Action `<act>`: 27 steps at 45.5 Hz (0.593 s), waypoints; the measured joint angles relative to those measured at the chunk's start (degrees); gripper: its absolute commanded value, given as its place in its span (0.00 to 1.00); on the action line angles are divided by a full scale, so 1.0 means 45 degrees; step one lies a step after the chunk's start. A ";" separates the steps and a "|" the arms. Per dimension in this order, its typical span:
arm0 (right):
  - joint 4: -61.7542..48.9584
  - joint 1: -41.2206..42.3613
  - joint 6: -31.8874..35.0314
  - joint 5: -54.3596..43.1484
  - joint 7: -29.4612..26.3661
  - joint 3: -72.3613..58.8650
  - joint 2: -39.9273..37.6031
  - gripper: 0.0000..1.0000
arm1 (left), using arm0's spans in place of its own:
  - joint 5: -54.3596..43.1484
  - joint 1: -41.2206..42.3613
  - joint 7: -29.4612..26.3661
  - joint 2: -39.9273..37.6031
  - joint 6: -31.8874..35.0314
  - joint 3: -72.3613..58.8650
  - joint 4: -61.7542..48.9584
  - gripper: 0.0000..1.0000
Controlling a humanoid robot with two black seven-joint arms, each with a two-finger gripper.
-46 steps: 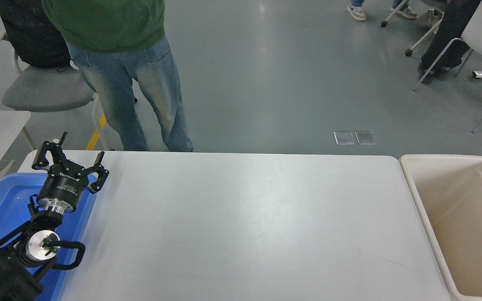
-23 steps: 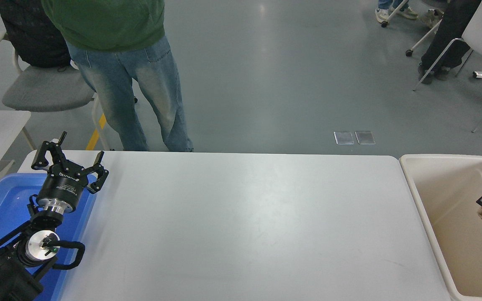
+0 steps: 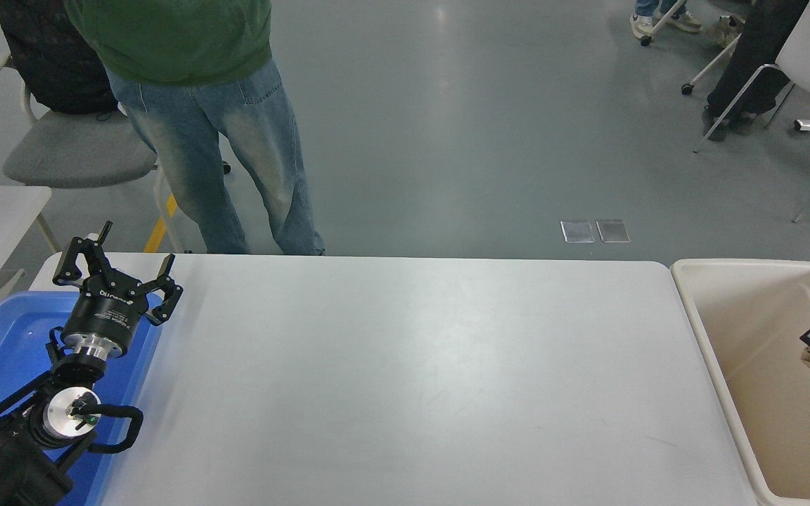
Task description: Clean the table surface
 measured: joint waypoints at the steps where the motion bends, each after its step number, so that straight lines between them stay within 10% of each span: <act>1: -0.0002 -0.0001 -0.0020 0.0044 0.0000 -0.0001 -0.0001 1.00 | 0.0000 0.0000 0.0000 0.0000 0.0000 0.0000 0.0000 0.99; 27: -0.0060 0.0055 -0.0126 0.1150 0.0004 0.0083 -0.0125 1.00 | 0.0000 0.0005 0.0000 0.0006 0.0000 0.0027 0.0000 0.99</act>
